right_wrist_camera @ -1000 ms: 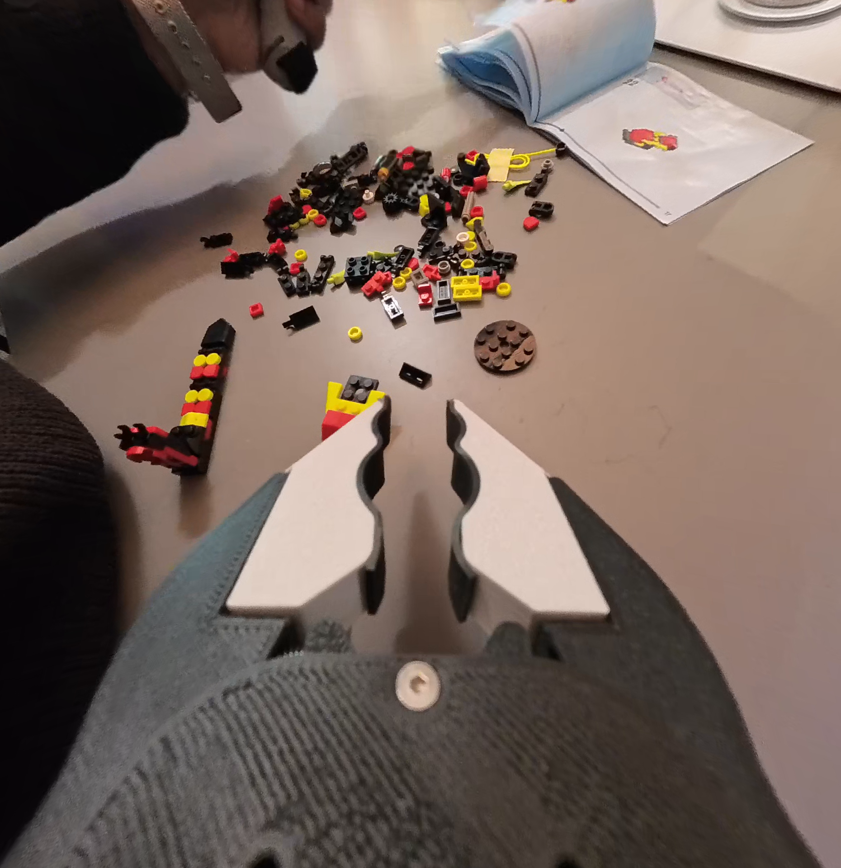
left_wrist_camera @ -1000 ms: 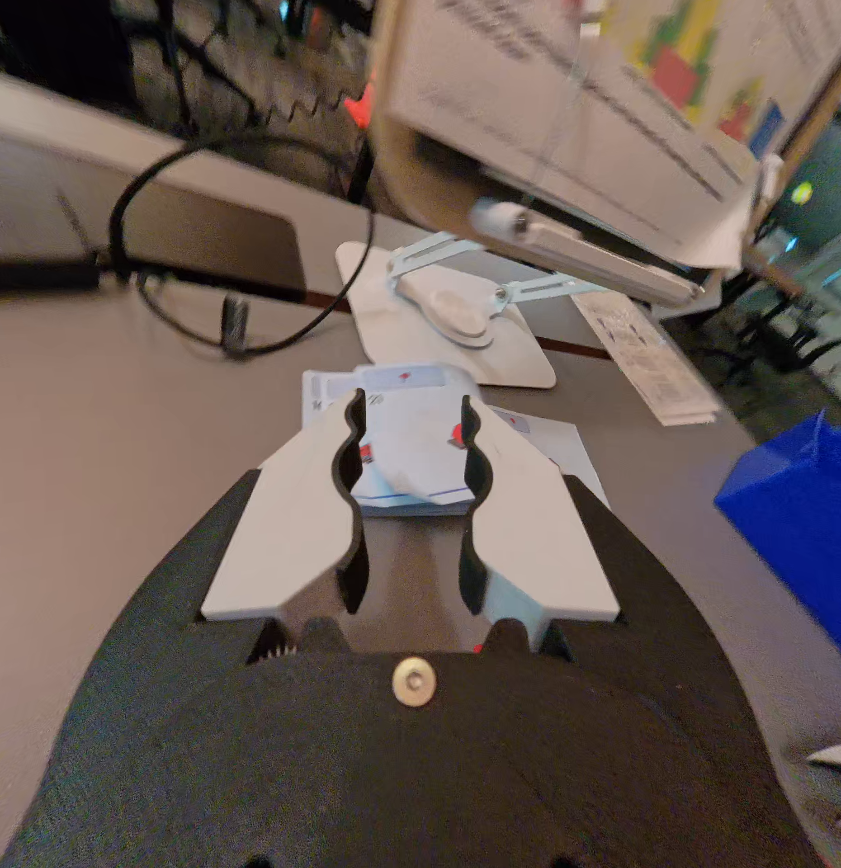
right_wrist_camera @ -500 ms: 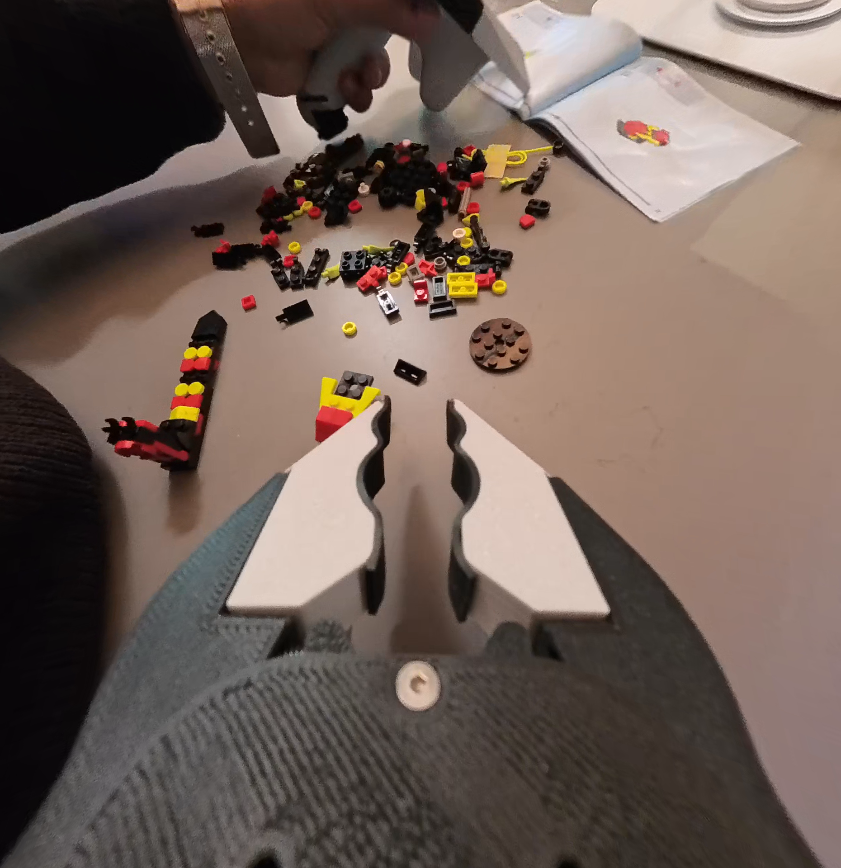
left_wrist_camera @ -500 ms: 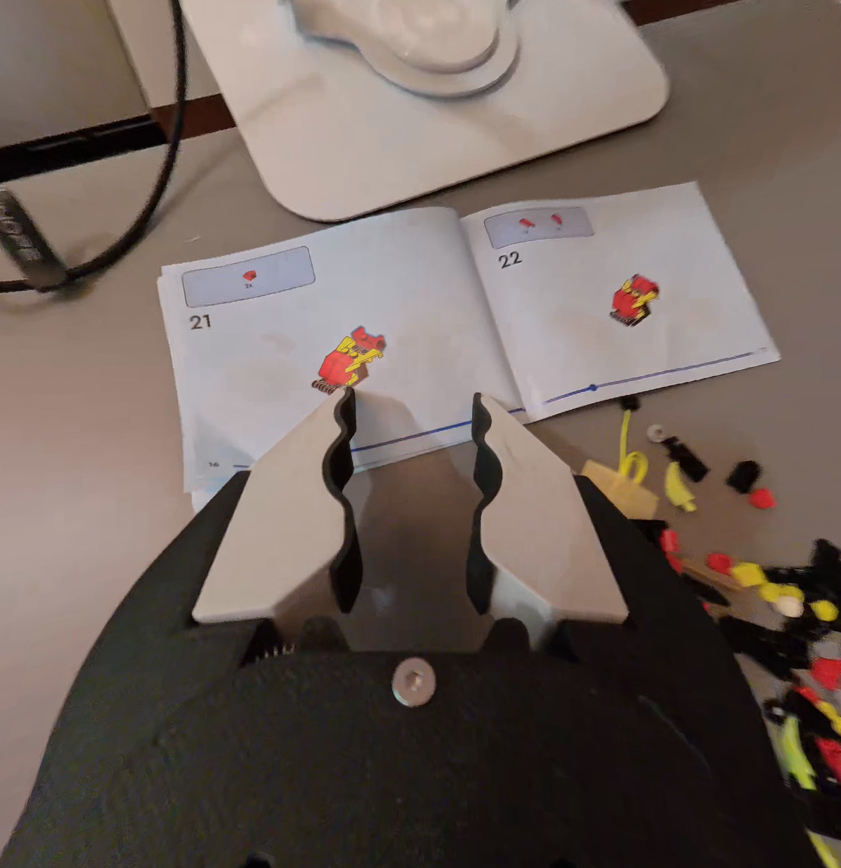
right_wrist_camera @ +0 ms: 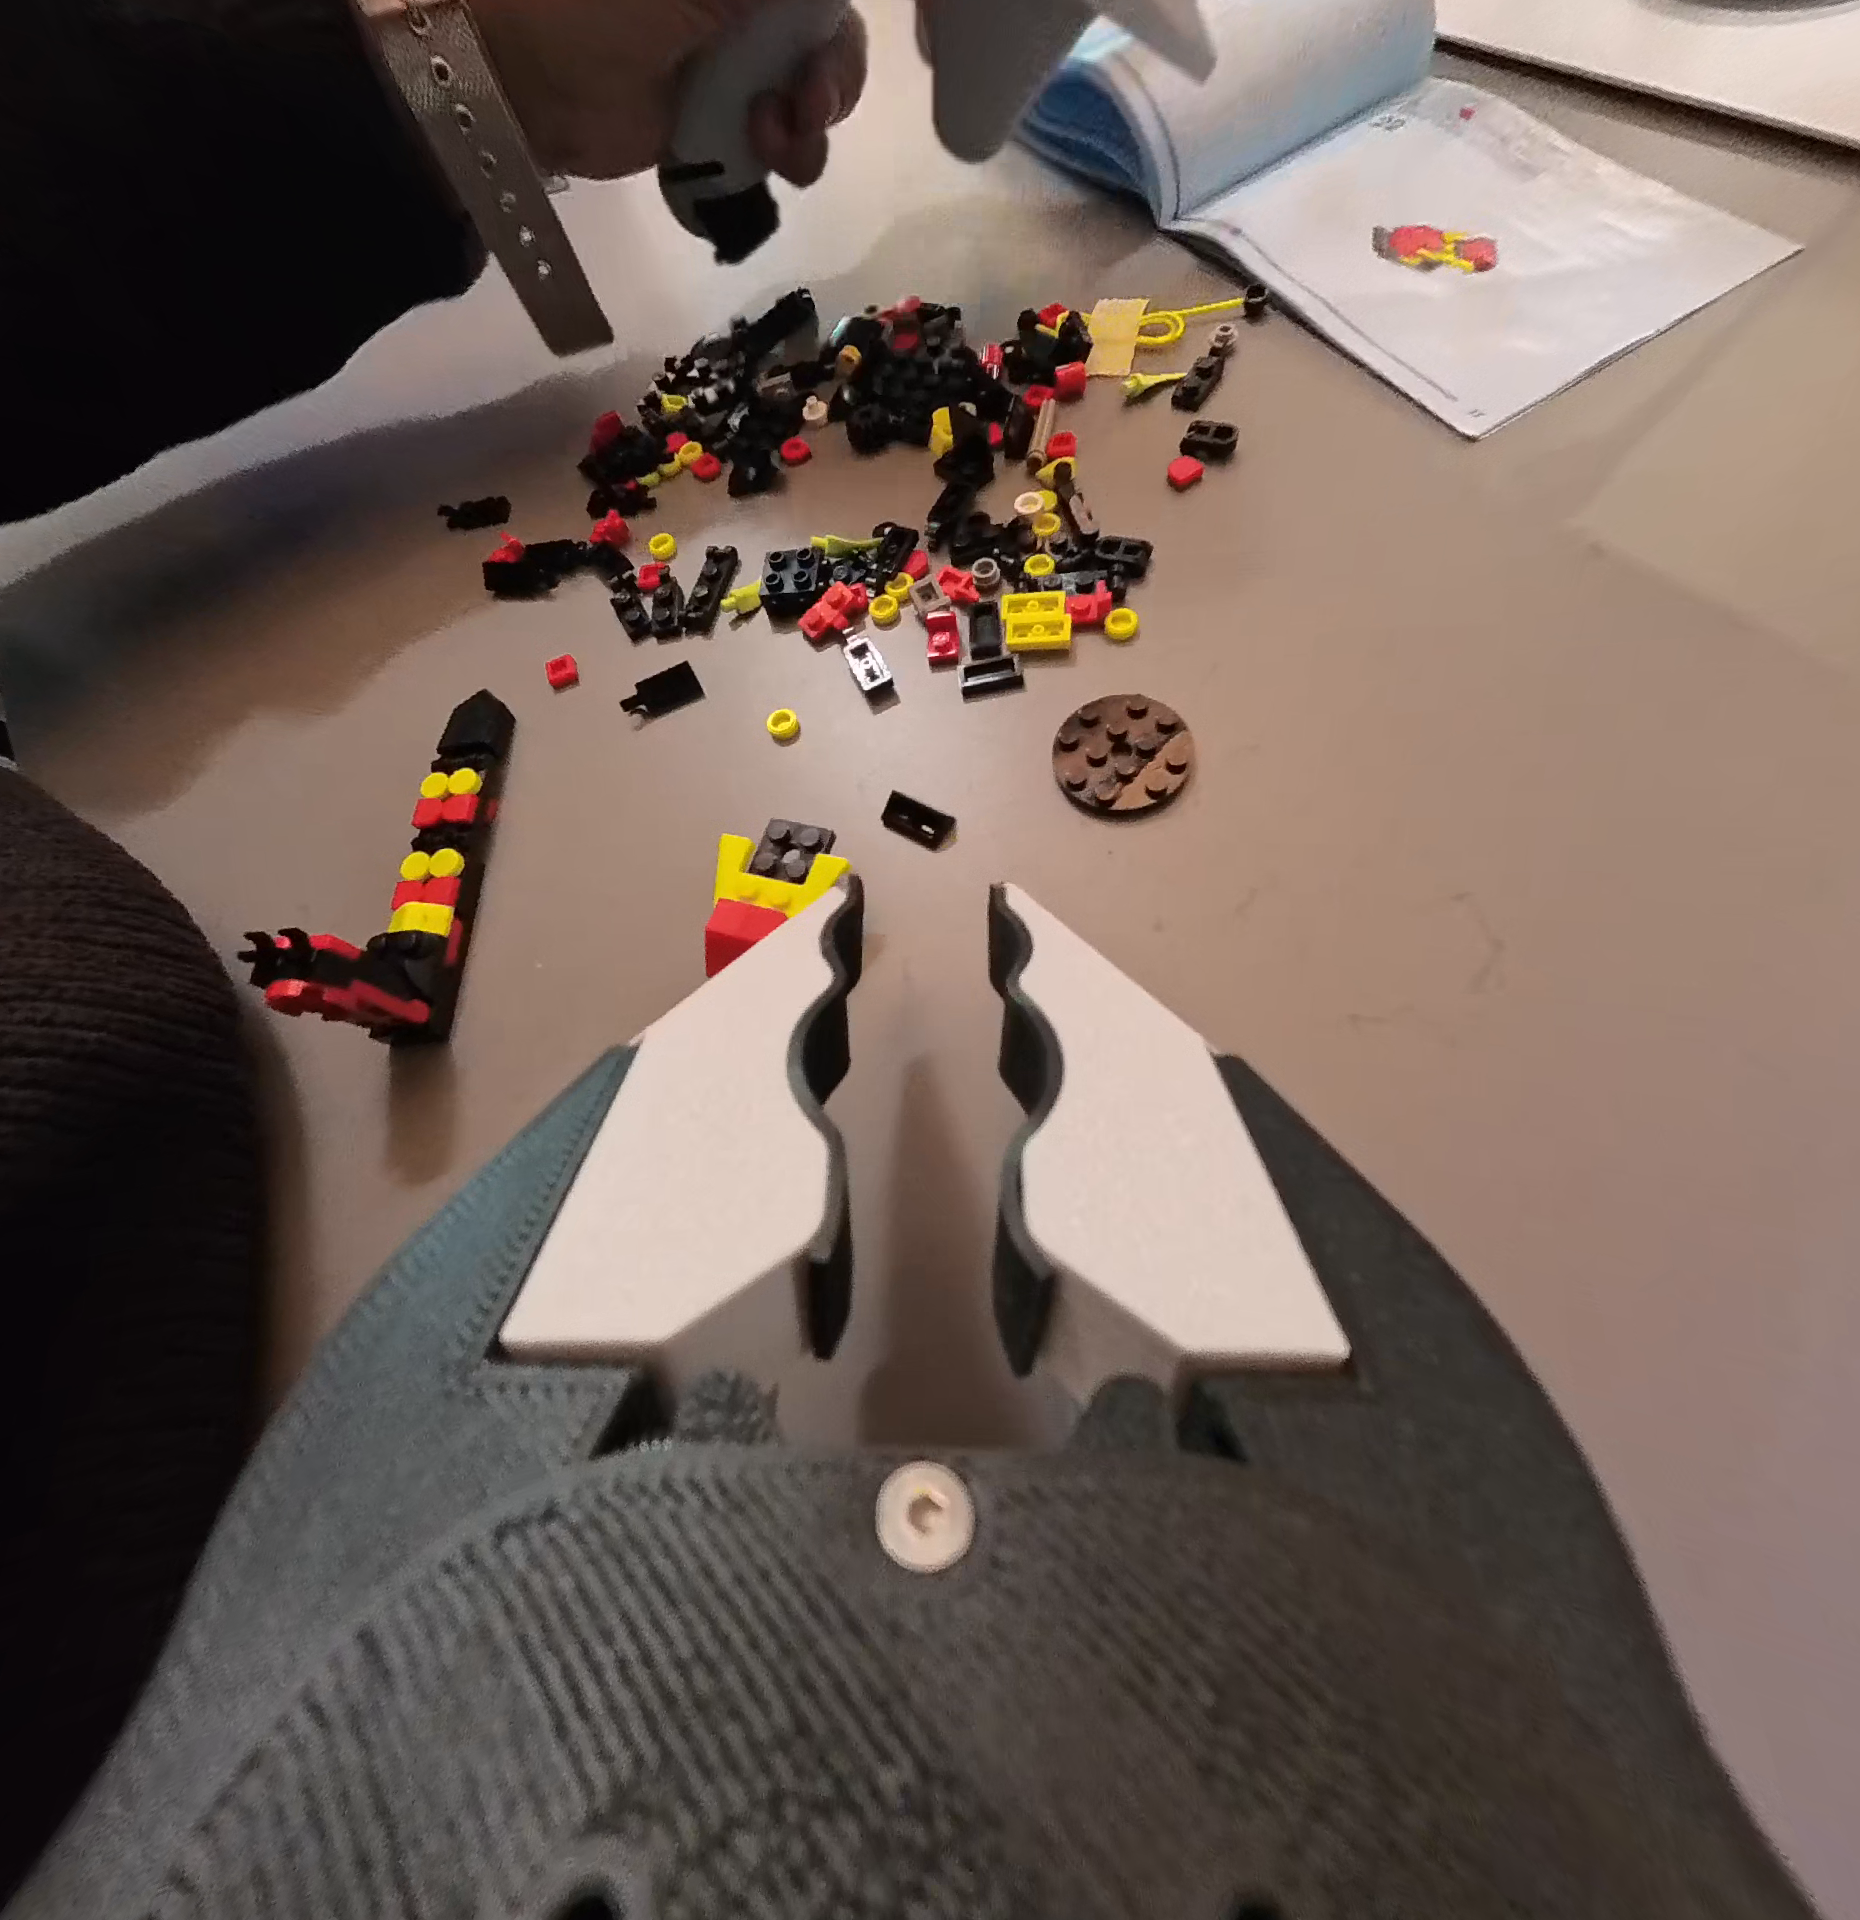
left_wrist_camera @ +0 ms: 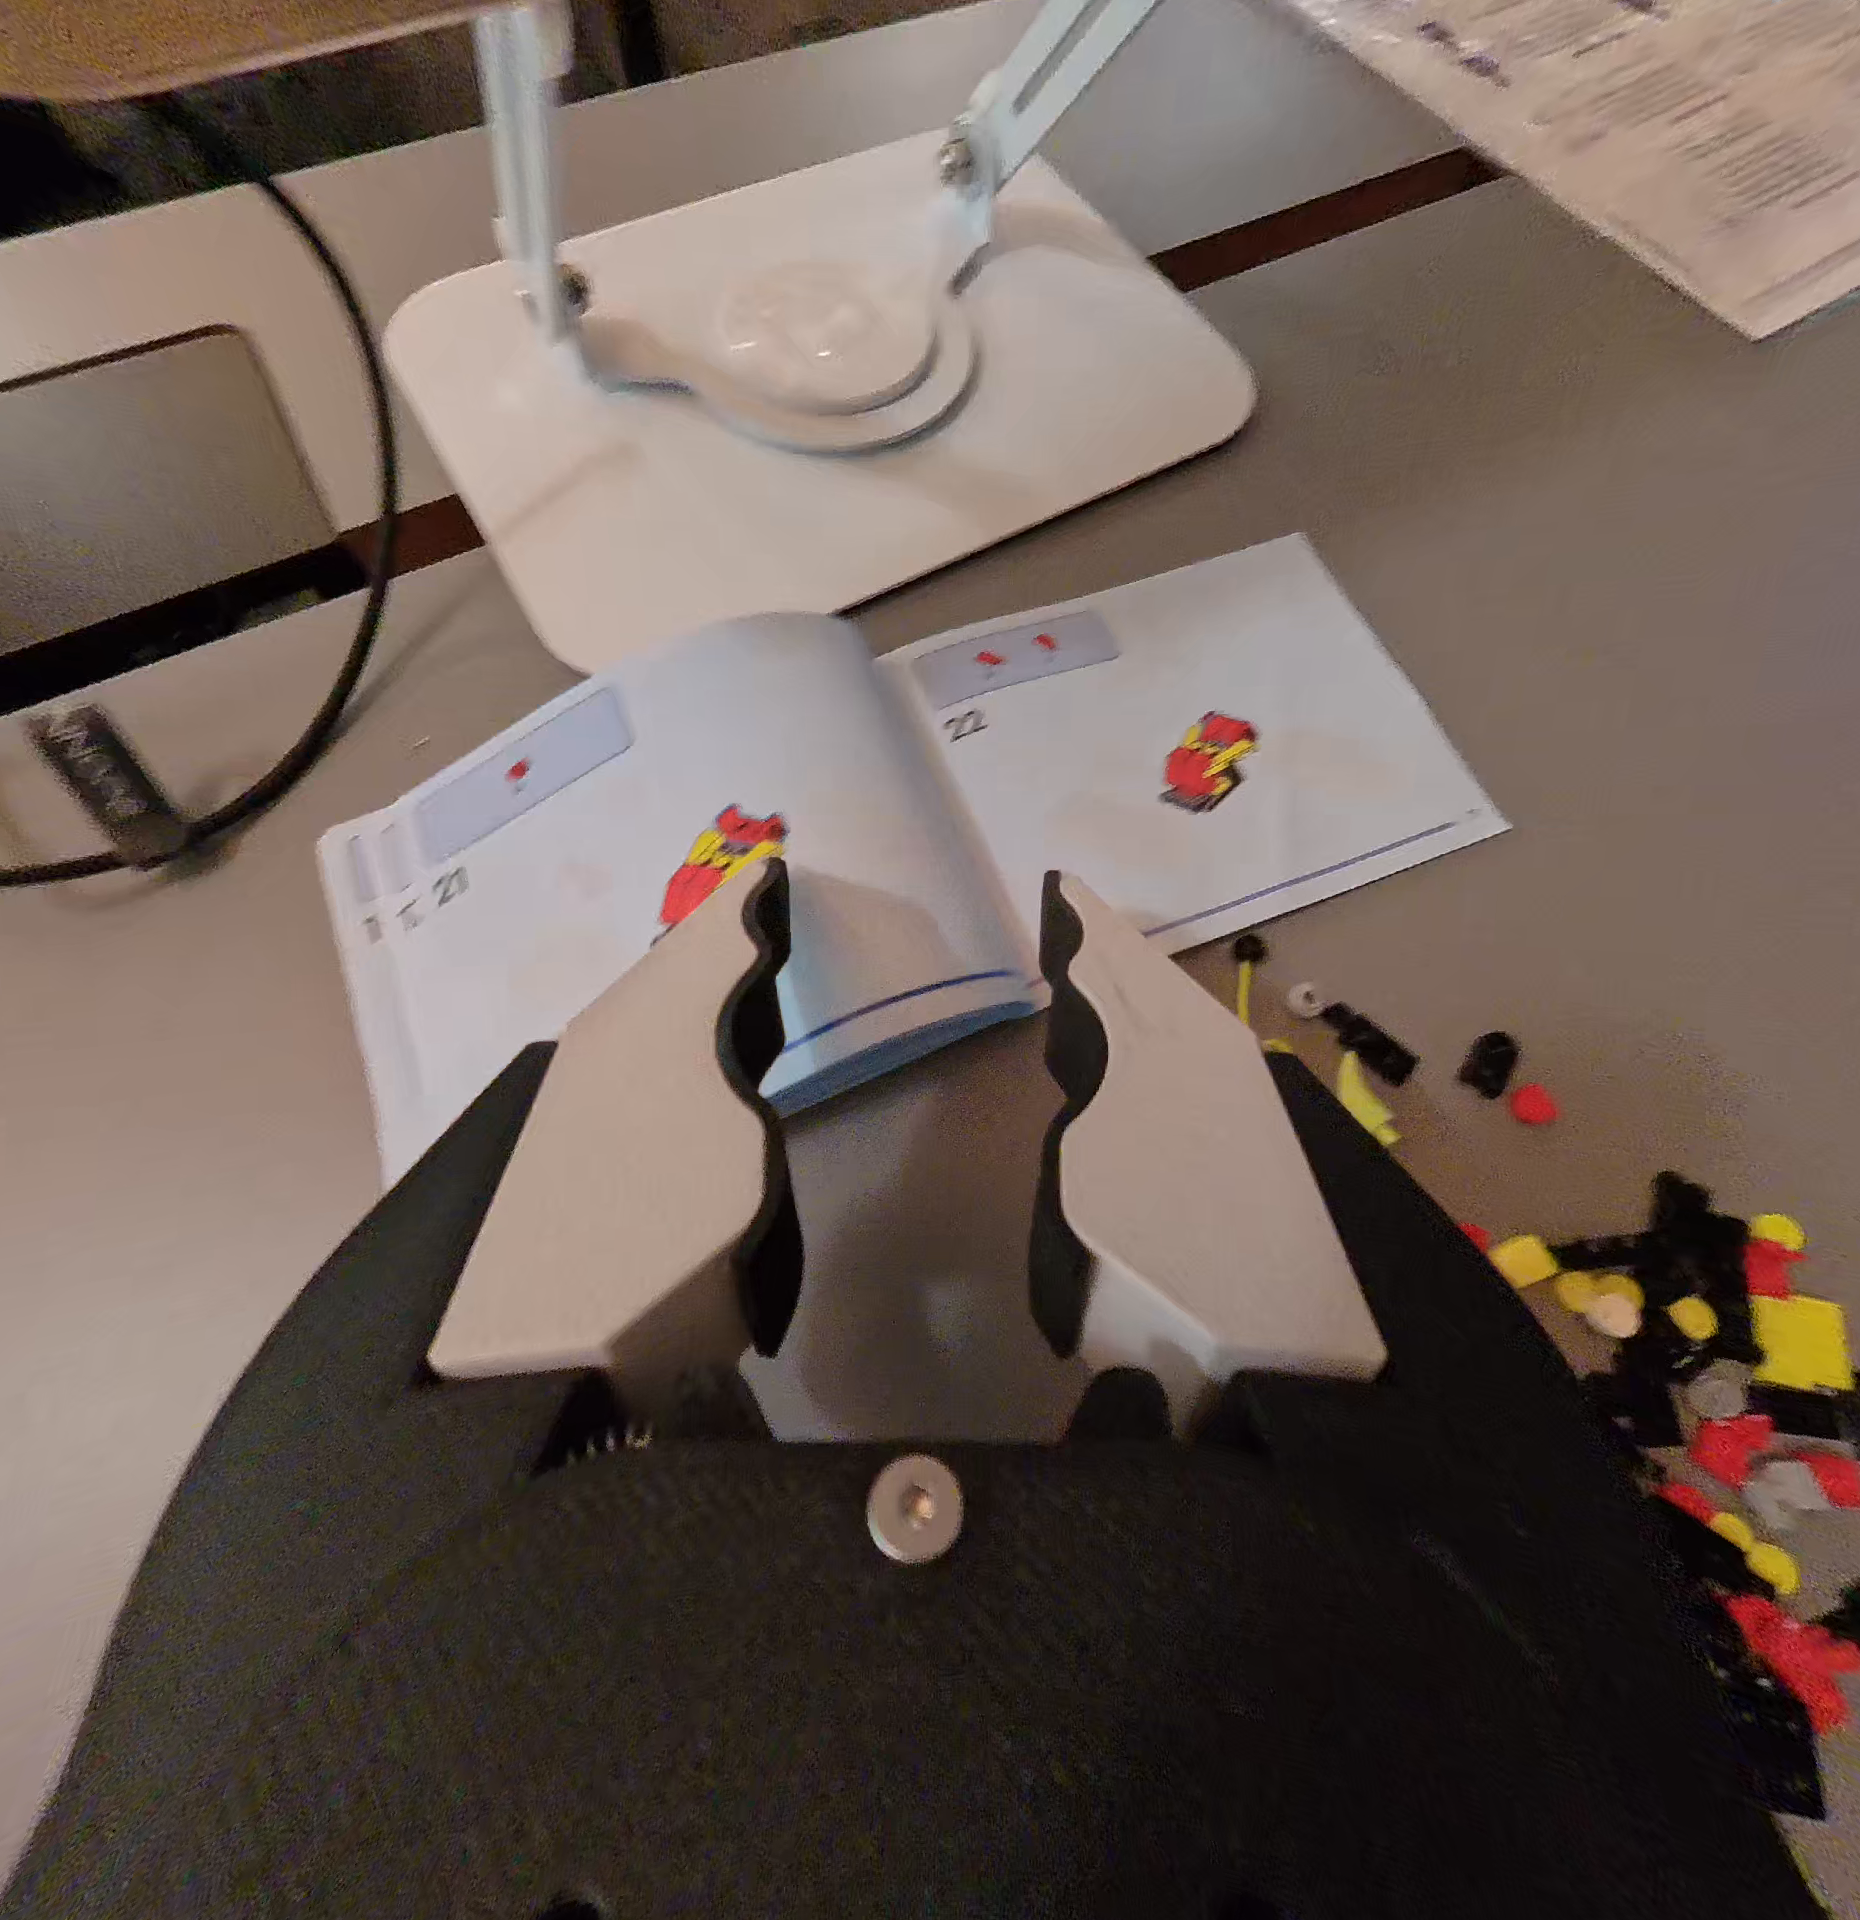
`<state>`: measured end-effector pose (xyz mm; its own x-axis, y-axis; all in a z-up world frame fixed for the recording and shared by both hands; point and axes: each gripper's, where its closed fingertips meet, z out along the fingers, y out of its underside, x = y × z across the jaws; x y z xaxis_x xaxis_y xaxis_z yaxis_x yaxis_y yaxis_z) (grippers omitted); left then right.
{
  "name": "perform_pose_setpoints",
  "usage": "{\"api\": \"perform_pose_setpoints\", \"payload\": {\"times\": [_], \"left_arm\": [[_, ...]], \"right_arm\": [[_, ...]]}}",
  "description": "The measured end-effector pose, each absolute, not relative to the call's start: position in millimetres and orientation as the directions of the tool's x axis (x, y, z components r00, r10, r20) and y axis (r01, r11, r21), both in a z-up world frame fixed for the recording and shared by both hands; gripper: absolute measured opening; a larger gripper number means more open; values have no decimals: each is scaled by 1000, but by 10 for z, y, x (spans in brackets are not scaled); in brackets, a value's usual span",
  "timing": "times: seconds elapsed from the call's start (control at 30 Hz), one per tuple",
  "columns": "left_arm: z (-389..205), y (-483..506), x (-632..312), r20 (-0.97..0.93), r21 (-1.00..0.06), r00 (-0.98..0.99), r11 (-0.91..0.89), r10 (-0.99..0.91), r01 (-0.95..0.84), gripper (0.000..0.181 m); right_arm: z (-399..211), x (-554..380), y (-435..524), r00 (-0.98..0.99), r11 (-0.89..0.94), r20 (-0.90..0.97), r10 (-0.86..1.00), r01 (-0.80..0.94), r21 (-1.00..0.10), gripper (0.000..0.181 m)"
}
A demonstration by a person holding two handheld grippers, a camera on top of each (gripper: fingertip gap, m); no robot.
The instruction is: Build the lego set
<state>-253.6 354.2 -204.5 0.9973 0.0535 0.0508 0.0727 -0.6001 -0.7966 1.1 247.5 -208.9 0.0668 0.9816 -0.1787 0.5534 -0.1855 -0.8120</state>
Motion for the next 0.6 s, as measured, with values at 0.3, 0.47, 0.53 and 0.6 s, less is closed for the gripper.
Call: {"api": "perform_pose_setpoints", "payload": {"times": [0.3, 0.47, 0.53, 0.6], "left_arm": [[-2392, 3584, -2592, 28, -672, 994, -734, 107, 98, 46], [-2321, 3536, -2599, 70, -710, 990, -691, 121, 135, 44], [-2201, 3526, -2607, 99, -746, 987, -647, 126, 157, 44], [-2080, 3489, -2641, 128, -767, 982, -613, 138, 187, 43]], "right_arm": [[-2084, 29, 2492, 71, -180, -170, 983, 555, -812, 23], [-2092, 17, 2476, 65, -193, -188, 980, 553, -811, 23], [-2101, 14, 2469, 63, -188, -185, 981, 557, -809, 23], [-2105, 16, 2474, 65, -188, -183, 981, 558, -808, 23]]}}
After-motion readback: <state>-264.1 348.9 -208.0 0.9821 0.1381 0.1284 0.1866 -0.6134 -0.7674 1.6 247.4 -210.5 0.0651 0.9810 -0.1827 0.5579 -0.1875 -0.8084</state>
